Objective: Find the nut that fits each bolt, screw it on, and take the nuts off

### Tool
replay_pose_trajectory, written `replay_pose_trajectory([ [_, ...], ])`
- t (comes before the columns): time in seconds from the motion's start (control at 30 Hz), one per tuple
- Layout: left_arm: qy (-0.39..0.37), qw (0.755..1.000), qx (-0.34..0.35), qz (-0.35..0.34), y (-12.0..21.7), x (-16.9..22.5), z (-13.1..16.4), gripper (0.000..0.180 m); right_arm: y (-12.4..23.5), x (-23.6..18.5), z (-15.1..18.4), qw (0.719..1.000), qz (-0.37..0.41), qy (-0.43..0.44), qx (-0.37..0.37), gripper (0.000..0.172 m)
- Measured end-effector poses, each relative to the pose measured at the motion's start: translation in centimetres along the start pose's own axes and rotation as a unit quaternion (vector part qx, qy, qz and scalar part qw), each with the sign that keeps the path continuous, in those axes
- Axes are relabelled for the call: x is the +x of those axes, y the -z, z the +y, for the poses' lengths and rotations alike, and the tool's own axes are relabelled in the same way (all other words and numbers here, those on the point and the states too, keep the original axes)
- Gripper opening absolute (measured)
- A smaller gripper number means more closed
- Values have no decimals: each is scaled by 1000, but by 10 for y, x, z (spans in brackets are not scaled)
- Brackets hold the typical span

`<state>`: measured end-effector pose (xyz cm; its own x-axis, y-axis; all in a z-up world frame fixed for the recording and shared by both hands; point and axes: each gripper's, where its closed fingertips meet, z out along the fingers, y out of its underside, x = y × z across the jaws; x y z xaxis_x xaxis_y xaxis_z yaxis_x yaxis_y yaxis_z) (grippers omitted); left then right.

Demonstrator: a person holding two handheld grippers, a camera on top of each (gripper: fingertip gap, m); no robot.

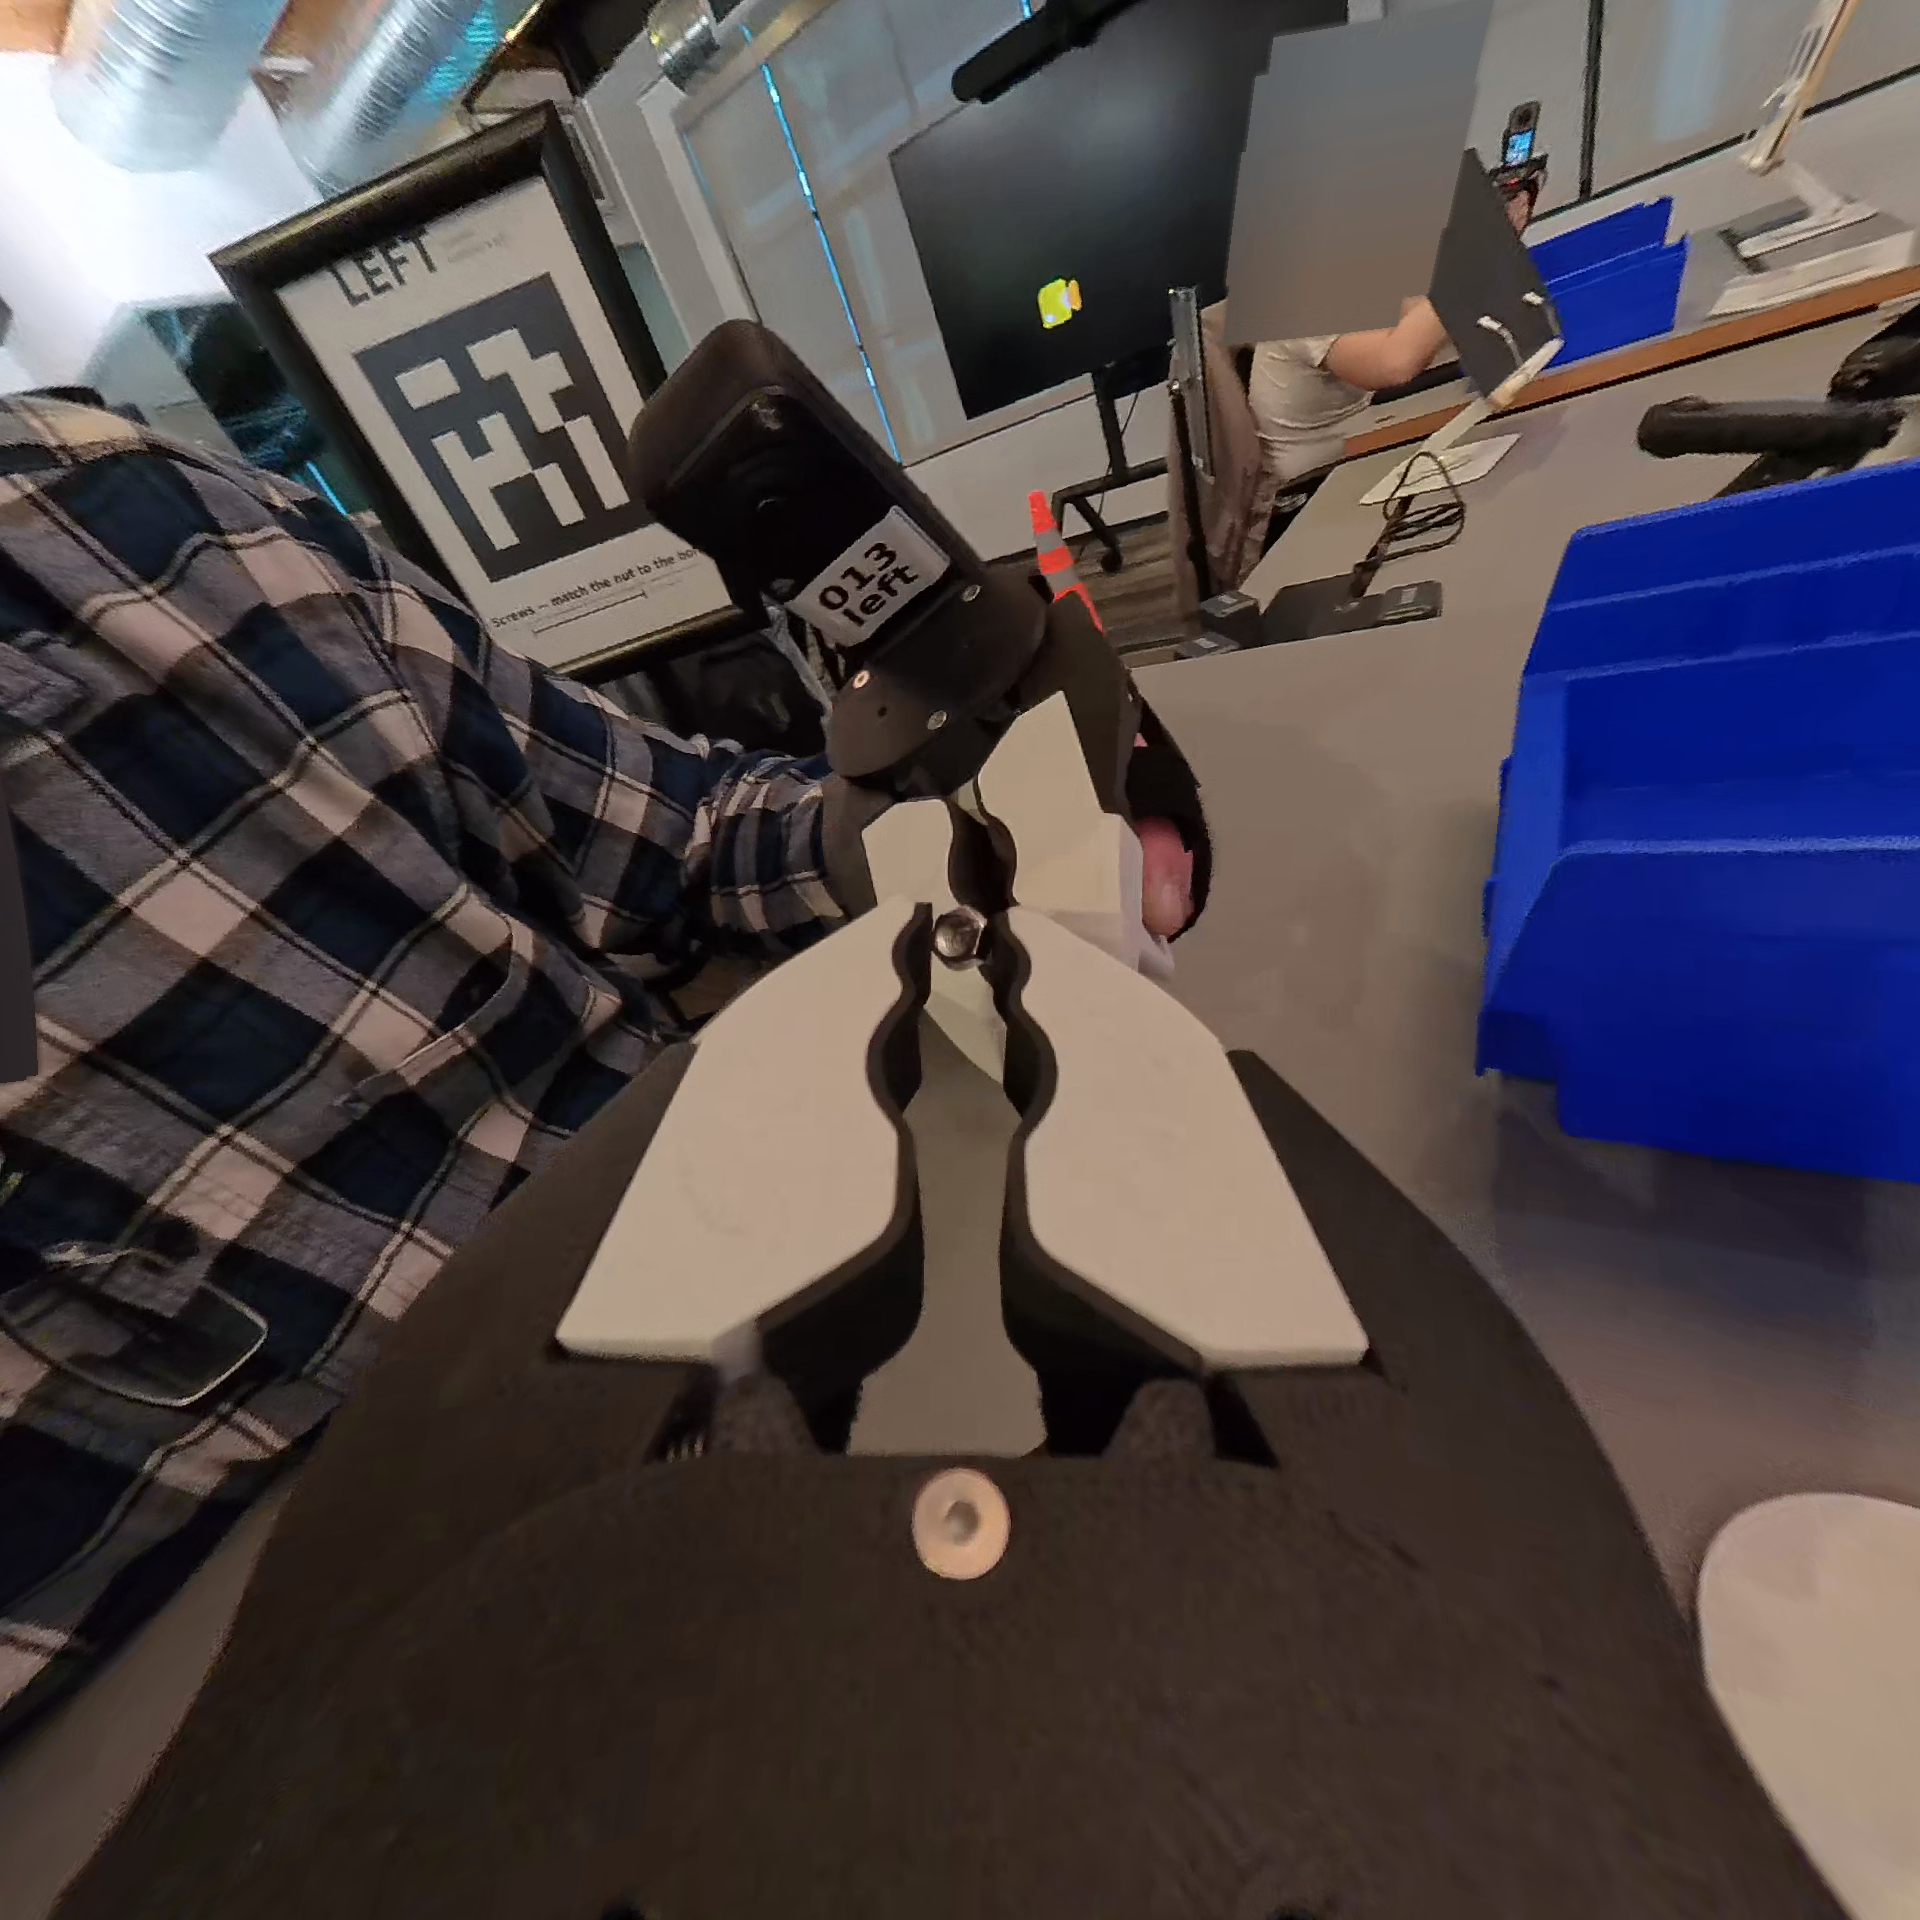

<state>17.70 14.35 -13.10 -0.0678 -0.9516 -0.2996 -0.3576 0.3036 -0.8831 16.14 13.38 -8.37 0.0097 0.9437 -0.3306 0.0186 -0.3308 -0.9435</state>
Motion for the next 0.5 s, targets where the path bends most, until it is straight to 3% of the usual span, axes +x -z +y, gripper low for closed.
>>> replay_pose_trajectory([
  [0.2, 53, 996, 12, 74, 1, 12, 3, 4, 0, -1, 7, 1000, -18, -13, -1, 11],
  [0.5, 31, 990, -17, 139, 5, 30, 12, 4, -6, -10, 22, 997, -58, -38, -30, 11],
])
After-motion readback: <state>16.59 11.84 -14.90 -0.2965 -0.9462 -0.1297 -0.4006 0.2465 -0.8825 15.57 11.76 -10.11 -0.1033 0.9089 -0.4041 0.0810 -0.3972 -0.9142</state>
